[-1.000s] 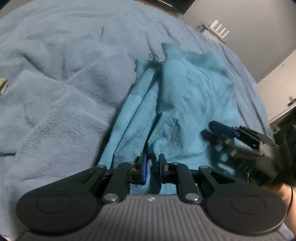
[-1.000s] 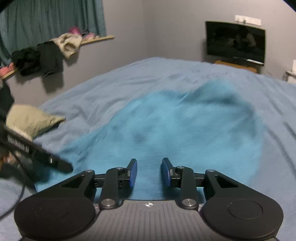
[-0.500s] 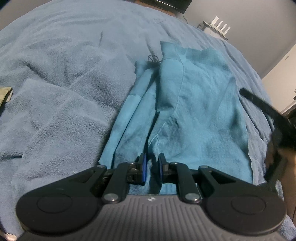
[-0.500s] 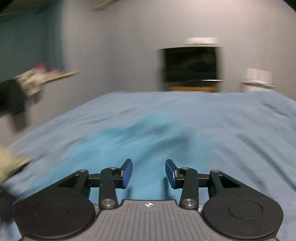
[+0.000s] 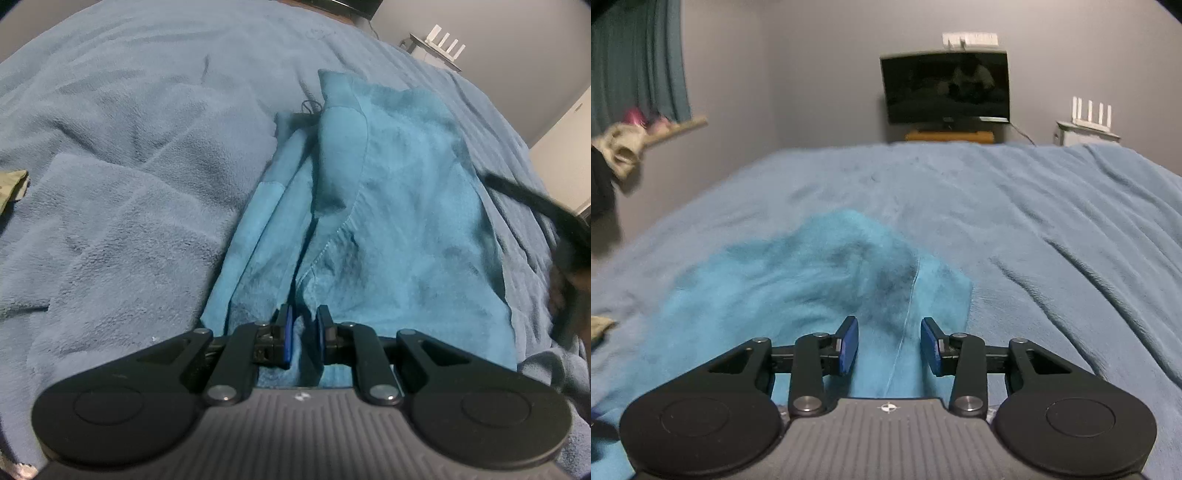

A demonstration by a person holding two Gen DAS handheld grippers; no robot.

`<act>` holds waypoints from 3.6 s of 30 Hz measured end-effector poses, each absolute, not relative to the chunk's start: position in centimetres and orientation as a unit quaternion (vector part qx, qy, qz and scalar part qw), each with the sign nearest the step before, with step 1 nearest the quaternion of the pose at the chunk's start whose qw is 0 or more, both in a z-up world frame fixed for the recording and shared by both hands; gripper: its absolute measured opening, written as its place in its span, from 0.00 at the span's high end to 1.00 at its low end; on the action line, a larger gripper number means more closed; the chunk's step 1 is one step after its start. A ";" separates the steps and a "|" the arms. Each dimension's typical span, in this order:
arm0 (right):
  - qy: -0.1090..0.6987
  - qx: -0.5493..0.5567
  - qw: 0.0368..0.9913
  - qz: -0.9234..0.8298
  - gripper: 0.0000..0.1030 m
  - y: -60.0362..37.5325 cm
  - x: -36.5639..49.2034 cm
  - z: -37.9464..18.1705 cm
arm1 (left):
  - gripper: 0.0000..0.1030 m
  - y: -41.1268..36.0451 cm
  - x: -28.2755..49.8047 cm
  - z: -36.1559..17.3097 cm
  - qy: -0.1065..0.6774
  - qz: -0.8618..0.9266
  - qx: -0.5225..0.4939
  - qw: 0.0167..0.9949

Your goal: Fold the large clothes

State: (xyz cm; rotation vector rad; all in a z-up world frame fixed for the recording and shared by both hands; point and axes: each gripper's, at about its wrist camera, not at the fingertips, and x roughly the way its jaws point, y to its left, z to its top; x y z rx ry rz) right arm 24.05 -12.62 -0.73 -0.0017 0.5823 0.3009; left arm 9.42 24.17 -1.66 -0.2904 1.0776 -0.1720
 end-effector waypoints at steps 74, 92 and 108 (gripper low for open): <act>0.359 0.347 0.779 0.378 0.27 -15.6 40.6 -16.3 | 0.68 31.8 12.4 -8.7 0.505 -0.293 -0.208 0.785; 0.303 0.167 0.888 0.303 0.33 -22.4 49.3 -2.4 | 0.69 13.6 24.0 -9.2 0.471 -0.263 -0.201 0.818; 0.294 0.335 0.879 0.170 0.08 -34.7 53.3 -8.8 | 0.69 11.3 26.3 -11.8 0.450 -0.250 -0.181 0.838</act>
